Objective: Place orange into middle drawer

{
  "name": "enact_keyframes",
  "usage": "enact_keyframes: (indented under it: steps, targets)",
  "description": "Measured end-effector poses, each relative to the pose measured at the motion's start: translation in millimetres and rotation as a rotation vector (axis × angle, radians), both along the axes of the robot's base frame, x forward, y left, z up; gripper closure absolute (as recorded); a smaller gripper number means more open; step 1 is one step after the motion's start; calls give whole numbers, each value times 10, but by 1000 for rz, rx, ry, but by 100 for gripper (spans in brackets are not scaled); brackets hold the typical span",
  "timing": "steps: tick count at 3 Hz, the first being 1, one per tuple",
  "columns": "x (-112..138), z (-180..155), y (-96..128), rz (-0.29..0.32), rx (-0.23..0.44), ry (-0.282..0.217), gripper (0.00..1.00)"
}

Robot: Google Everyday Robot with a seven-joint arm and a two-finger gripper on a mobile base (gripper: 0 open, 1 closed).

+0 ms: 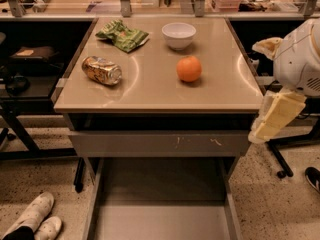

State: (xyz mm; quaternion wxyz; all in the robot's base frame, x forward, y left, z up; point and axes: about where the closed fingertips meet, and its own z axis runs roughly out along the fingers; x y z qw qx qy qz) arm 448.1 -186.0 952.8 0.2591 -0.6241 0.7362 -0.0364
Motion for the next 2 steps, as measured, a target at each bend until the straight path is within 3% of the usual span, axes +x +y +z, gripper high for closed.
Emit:
enact_keyframes:
  steps: [1, 2]
  targets:
    - [317, 2, 135, 57, 87, -124, 0]
    - [700, 50, 244, 106, 229, -168, 0]
